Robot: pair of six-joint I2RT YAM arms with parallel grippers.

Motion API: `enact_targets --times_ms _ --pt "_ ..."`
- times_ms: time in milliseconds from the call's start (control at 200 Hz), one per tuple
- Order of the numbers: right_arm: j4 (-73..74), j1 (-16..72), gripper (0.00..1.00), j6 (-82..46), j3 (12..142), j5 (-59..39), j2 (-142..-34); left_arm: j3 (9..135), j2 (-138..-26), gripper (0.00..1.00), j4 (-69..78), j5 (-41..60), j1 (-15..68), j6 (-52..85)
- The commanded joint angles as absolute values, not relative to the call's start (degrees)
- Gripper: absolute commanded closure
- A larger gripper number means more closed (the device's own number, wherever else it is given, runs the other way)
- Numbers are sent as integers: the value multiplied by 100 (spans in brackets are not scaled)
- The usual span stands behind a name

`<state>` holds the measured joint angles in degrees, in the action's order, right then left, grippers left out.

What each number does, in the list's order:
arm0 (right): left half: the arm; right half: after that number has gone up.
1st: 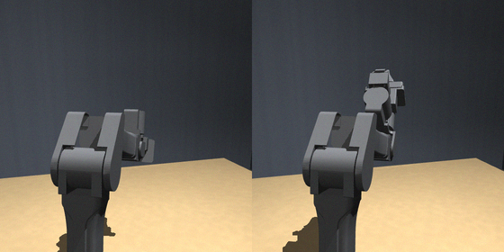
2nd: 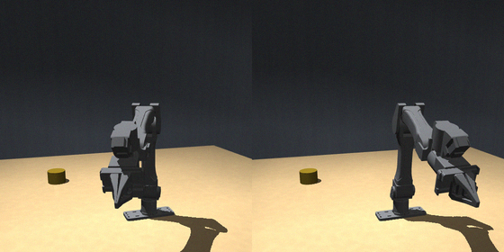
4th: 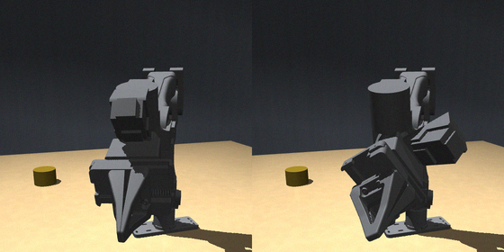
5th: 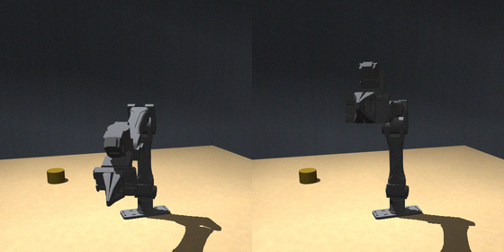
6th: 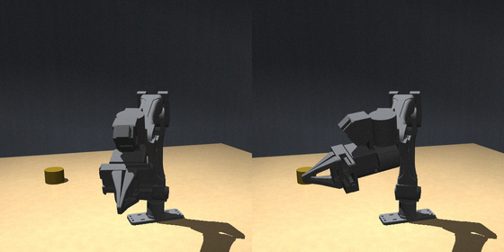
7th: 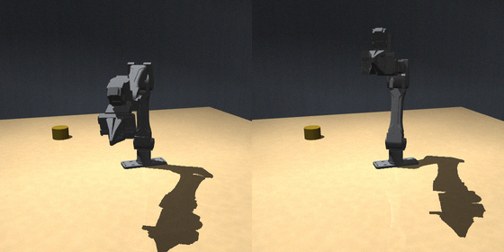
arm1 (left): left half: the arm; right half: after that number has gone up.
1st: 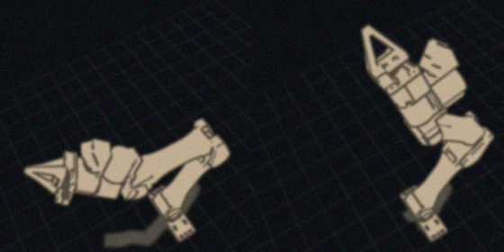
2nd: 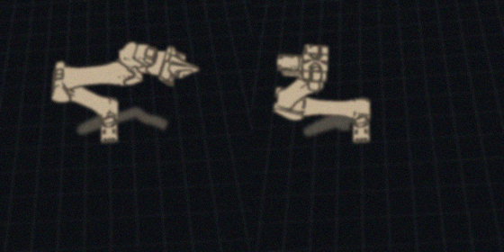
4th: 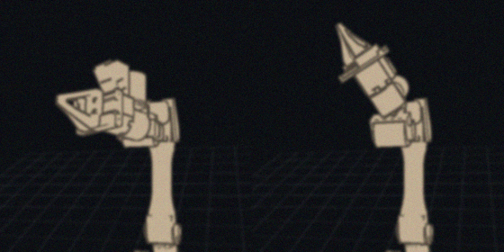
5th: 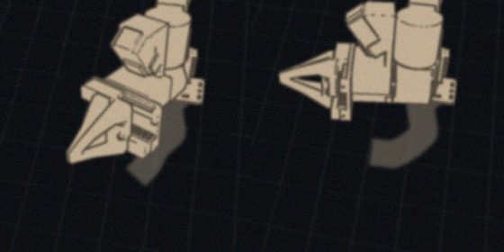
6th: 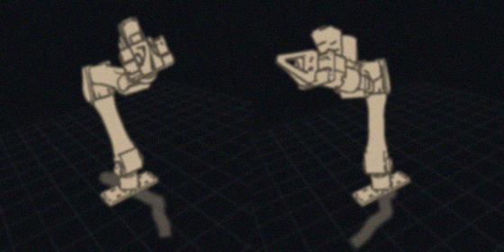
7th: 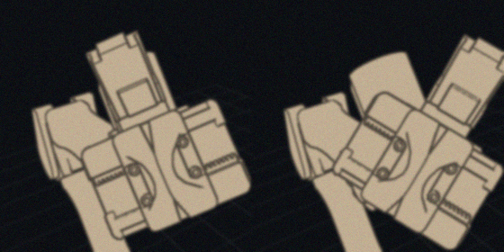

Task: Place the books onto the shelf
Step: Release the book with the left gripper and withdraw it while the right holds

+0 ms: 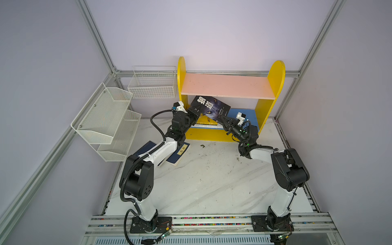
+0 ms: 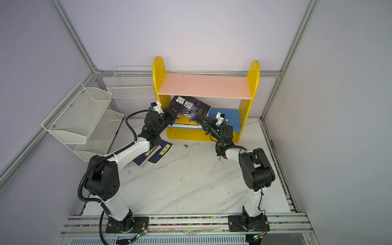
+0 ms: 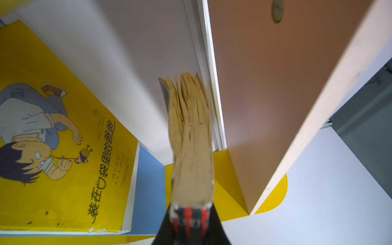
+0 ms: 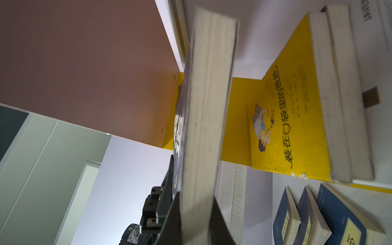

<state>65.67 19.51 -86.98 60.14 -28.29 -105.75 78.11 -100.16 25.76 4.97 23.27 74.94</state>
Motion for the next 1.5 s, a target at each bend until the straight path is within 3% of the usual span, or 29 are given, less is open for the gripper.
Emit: enact_targets --times_ms 0,195,365,720,1495 --pt "5518 1872 88 -8254 6243 -2713 -10433 7681 -9371 82 2929 576 2382 7270" --pt "4148 1671 91 -6991 7251 -3301 -10659 7326 -8914 35 2174 367 2268 6949" --pt "2910 1478 91 -5854 8252 -3825 -10950 6809 -8174 14 1092 107 1915 6567" --pt "2765 1357 91 -5502 9287 -5267 -11675 5592 -6528 8 36 -304 1066 6363" --pt "2407 1637 89 -5502 9761 -4913 -12076 5285 -6310 8 -96 -360 987 6469"
